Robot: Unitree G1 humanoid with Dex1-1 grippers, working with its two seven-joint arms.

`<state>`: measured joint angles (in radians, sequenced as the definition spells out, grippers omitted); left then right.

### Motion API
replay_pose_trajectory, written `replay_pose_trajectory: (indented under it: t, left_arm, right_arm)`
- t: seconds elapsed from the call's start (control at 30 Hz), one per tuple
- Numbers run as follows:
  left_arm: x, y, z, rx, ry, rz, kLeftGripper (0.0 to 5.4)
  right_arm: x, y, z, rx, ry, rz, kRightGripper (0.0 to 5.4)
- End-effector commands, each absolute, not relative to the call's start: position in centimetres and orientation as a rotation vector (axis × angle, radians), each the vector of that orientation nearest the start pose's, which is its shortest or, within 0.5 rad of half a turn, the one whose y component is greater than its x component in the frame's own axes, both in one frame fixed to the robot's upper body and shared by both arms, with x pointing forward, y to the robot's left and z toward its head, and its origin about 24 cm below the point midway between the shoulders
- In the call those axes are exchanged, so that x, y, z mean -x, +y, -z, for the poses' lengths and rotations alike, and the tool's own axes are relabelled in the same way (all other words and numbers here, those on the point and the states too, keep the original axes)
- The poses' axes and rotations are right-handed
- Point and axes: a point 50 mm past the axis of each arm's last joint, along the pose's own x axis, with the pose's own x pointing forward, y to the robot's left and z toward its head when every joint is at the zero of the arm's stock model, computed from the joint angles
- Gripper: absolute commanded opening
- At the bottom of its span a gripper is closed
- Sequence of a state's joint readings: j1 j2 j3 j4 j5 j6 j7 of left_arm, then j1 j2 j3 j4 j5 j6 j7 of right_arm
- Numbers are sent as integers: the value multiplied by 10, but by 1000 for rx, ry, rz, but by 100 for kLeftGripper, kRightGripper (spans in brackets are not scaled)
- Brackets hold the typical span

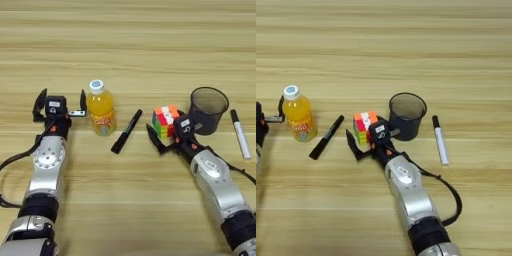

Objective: Move the objects on the table

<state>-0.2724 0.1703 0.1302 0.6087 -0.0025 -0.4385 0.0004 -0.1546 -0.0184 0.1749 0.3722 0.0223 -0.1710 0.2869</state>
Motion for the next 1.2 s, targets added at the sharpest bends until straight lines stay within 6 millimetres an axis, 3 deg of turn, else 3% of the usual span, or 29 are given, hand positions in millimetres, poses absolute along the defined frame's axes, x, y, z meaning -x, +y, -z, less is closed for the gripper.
replay_pose_trajectory:
  t: [0.03,0.43,0.53,0.87,1.0,1.2]
  left_arm:
    - [-294,203,-27,-156,-117,-84,540]
    - [-295,202,-27,-158,-118,-85,540]
    - [-295,202,-27,-158,-118,-85,540]
    - [-295,202,-26,-158,-117,-87,540]
    - [-295,201,-27,-158,-118,-87,540]
    - [-296,201,-27,-157,-118,-88,540]
  right_arm:
    - [-272,-87,-12,22,43,-488,510]
    - [-271,-89,-14,19,32,-489,362]
    - [-268,-89,-23,26,-12,-493,335]
    - [-252,-82,-79,-13,-183,-527,334]
    - [-248,-101,-108,-18,-271,-465,334]
    - [-247,-160,-129,27,-329,-248,334]
